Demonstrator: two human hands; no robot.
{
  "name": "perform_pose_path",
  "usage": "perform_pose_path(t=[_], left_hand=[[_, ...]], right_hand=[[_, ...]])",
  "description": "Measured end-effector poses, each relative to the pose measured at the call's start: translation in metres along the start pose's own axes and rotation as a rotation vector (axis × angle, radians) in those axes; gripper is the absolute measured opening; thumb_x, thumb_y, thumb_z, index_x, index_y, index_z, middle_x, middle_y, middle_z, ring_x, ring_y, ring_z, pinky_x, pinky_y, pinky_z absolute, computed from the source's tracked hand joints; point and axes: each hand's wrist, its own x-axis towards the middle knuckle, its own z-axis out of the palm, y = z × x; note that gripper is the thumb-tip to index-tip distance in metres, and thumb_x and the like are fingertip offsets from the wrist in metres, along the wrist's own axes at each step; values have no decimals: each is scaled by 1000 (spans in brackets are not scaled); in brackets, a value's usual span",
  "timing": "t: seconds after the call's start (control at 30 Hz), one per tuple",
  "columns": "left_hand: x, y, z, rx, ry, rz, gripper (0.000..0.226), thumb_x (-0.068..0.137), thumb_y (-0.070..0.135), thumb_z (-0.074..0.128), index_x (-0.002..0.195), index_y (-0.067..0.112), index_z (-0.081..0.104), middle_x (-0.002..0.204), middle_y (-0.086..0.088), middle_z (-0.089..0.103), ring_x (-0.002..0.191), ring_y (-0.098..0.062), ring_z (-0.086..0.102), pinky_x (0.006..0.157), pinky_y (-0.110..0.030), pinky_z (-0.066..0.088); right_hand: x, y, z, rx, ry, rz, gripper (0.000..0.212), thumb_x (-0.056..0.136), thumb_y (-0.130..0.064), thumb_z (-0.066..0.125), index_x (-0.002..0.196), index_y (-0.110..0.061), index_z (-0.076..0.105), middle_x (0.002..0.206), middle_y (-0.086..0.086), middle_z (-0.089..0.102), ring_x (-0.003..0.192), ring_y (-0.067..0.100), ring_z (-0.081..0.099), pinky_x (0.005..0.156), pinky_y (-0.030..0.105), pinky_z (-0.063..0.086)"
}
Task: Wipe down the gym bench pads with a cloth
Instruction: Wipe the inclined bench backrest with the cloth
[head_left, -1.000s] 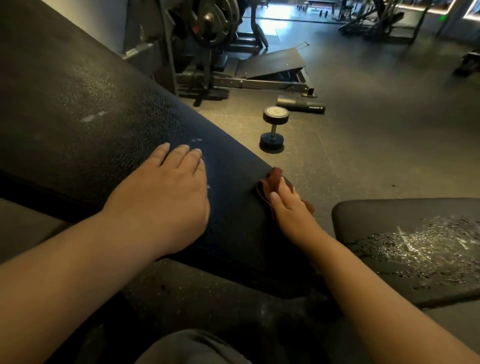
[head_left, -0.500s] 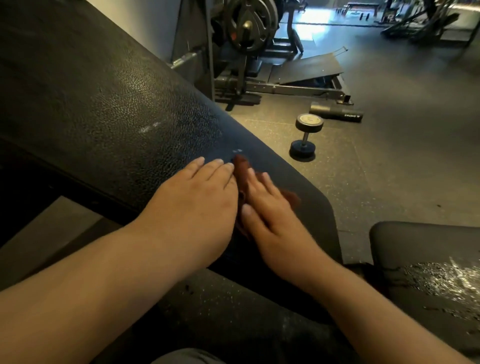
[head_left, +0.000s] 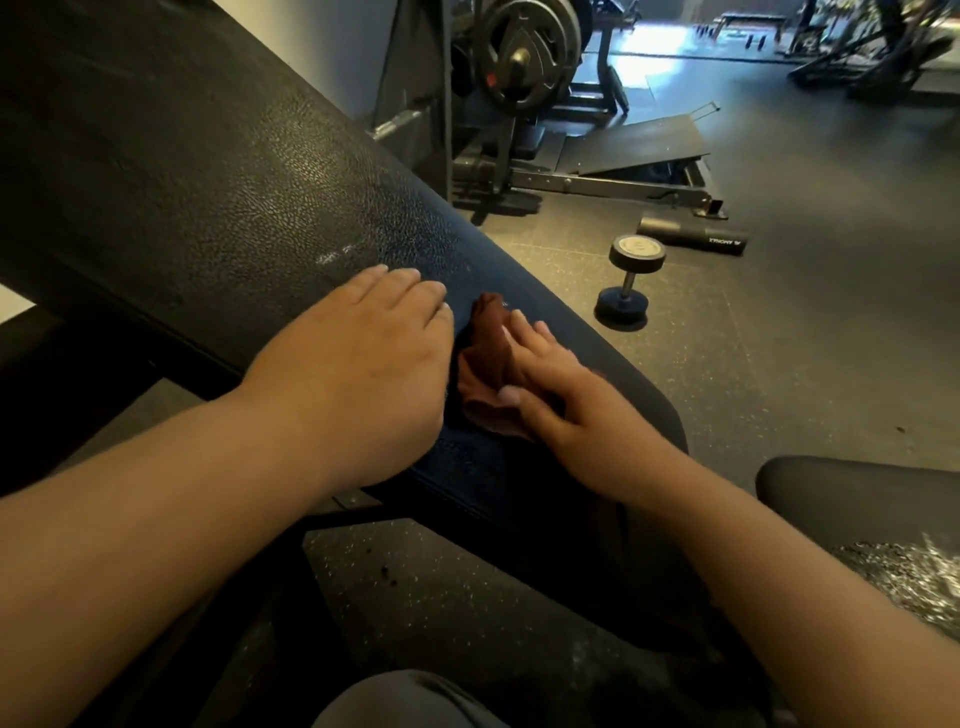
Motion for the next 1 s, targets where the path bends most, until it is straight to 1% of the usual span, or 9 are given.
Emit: perform_pose_path(t=[0.13,0.3,0.43,0.53,0.6,0.7,0.8,0.9,1.0], left_hand=[[1,0,-2,6,-27,-7,70,86,32,18,139,2,52,147,-17,49,138,-33,42,118,-46,29],[-3,5,-3,-2,-57,-30,77,85,33,6,150,5,37,158,-13,34,147,-29,27,123,-44,19],[-1,7,-6,2,-66,-40,87,79,36,-6,155,7,25,163,-11,23,150,-27,18,124,-43,13],[-3,3,-4,-42,-8,-22,72,88,35,16,147,5,43,156,-12,39,145,-26,34,121,-43,24],[-7,-6,-3,-90,30,-10,61,87,33,30,133,5,60,142,-12,57,134,-26,50,115,-44,36],[-15,-26,-3,-123,59,-12,54,88,32,34,126,8,66,136,-10,61,129,-25,55,113,-38,35],[-18,-47,-7,-76,85,-19,55,87,33,34,120,9,70,131,-9,65,123,-24,60,108,-41,40],[-15,-67,-14,-67,75,-59,56,89,37,31,120,11,71,130,-6,66,122,-21,61,104,-47,46],[-10,-75,-14,-67,58,-65,57,88,39,31,123,12,68,133,-6,64,125,-21,59,107,-46,44]], right_hand=[[13,-2,0,61,63,99,59,104,-29,48,158,-32,22,167,-12,2,152,9,-8,125,44,-7],[-33,2,10,116,20,27,59,102,-34,49,154,-46,24,162,-29,2,149,-4,-10,120,29,-6],[8,-3,9,13,99,102,58,106,-32,41,159,-30,16,166,-13,4,152,8,-7,126,39,-4],[15,-21,18,-3,164,161,58,108,-34,35,159,-29,9,166,-15,1,151,6,-10,126,37,-2],[-7,-33,30,-7,112,38,59,107,-38,35,158,-40,7,163,-28,-2,148,-4,-15,123,31,-3],[-24,-35,27,5,9,-107,56,106,-40,35,154,-51,8,158,-39,-2,145,-14,-15,120,27,-4],[29,-16,6,23,45,10,54,108,-34,35,151,-50,8,160,-29,-2,147,-5,-12,125,34,-3],[77,-26,0,28,172,154,55,108,-34,35,158,-36,14,166,-11,9,154,14,1,126,44,3],[62,-55,20,11,140,-12,57,107,-36,38,157,-39,12,162,-25,2,149,-2,-9,118,24,-3]])
